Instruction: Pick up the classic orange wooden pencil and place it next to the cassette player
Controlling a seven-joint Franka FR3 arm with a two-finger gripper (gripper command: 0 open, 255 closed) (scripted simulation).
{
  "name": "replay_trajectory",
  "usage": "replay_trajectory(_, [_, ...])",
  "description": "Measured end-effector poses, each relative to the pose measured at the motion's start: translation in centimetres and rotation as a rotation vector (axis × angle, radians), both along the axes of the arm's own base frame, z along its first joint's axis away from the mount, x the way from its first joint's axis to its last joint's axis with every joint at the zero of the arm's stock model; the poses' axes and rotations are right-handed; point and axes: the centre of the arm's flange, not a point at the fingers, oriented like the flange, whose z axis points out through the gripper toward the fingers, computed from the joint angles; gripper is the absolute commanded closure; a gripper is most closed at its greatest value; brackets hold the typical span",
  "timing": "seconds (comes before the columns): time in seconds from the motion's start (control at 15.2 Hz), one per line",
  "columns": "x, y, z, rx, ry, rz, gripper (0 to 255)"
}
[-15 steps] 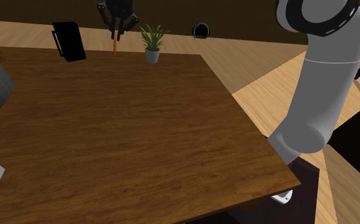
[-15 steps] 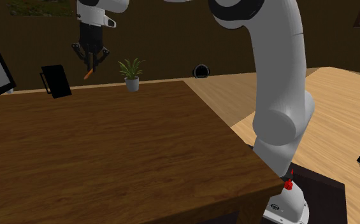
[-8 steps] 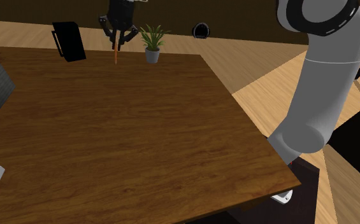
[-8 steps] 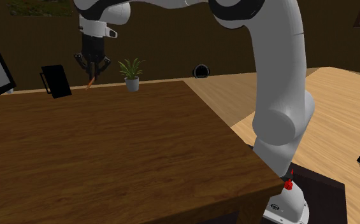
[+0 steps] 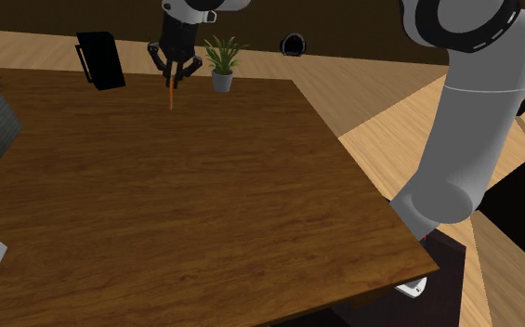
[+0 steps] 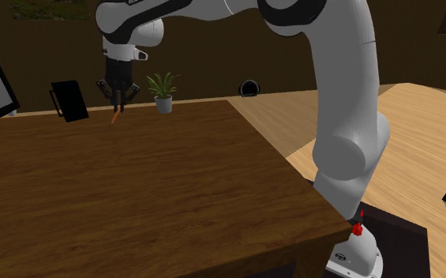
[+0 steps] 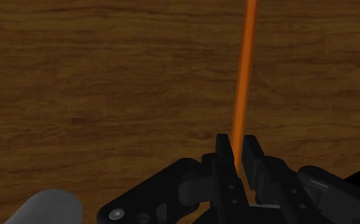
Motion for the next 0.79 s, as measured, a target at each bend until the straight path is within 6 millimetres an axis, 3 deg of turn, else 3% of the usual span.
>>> replay_trajectory(0.33, [0.1, 0.1, -2.6, 0.0, 0.0, 0.0, 255])
replay_trajectory(0.73, [0.0, 0.0, -2.8, 0.0, -0.001, 0.0, 255])
replay_trajectory(0.79, [0.0, 0.0, -2.8, 0.0, -0.001, 0.0, 0])
